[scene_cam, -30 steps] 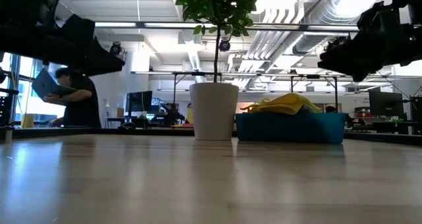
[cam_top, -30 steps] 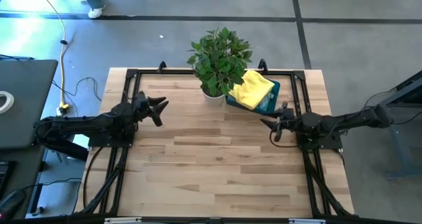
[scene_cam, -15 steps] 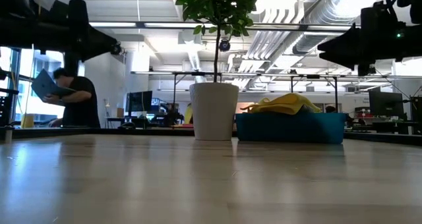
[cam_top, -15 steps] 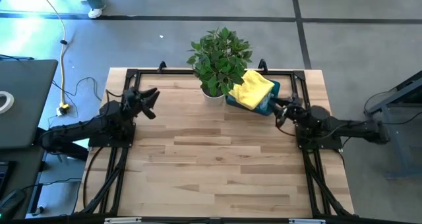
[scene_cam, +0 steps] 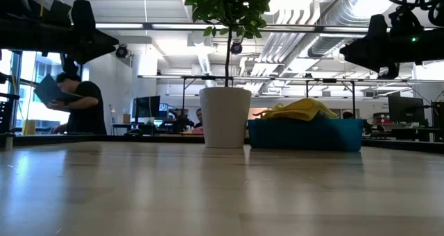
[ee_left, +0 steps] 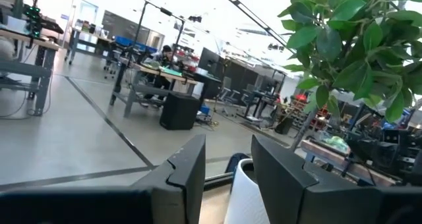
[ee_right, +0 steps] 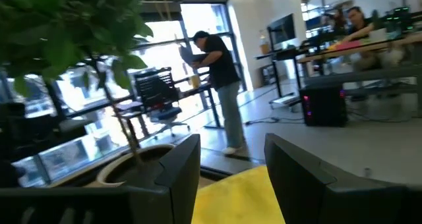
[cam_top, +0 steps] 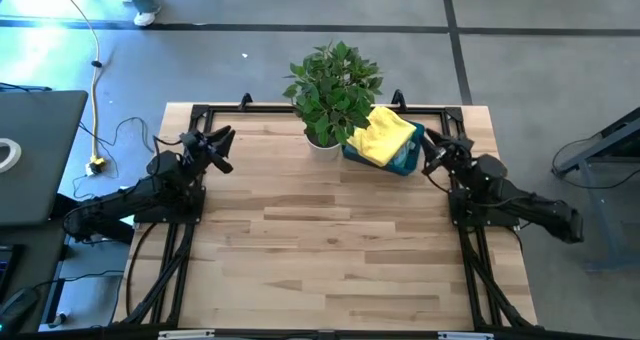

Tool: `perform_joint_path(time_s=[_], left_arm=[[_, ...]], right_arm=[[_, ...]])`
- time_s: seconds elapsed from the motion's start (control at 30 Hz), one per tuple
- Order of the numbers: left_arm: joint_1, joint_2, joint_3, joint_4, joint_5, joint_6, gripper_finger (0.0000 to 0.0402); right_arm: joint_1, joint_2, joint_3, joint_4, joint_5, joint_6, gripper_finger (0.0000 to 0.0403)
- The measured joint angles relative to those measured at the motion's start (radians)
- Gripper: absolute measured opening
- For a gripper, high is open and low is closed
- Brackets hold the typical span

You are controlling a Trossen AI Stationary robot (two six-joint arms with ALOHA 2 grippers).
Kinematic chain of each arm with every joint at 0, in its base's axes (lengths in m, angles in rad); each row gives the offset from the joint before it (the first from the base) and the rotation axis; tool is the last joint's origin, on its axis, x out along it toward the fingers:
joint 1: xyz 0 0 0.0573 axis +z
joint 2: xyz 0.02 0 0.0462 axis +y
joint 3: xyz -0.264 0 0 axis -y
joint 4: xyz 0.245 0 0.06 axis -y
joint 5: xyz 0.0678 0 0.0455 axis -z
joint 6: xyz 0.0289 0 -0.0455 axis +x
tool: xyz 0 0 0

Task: Fold microfiber towels
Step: Return to Home Position

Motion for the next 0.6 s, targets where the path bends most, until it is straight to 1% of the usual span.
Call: perform_joint_path(time_s=[0.27, 0.6], left_arm=[[0.001, 0.0, 0.0, 0.0, 0.0, 0.0, 0.0113], [0.001, 0.0, 0.0, 0.0, 0.0, 0.0, 0.0113]], right_arm=[[-0.067, 0.002, 0.0, -0.05, 0.0, 0.0, 0.0161], [-0.08, 0.003, -0.001, -0.094, 0.0, 0.0, 0.0161]])
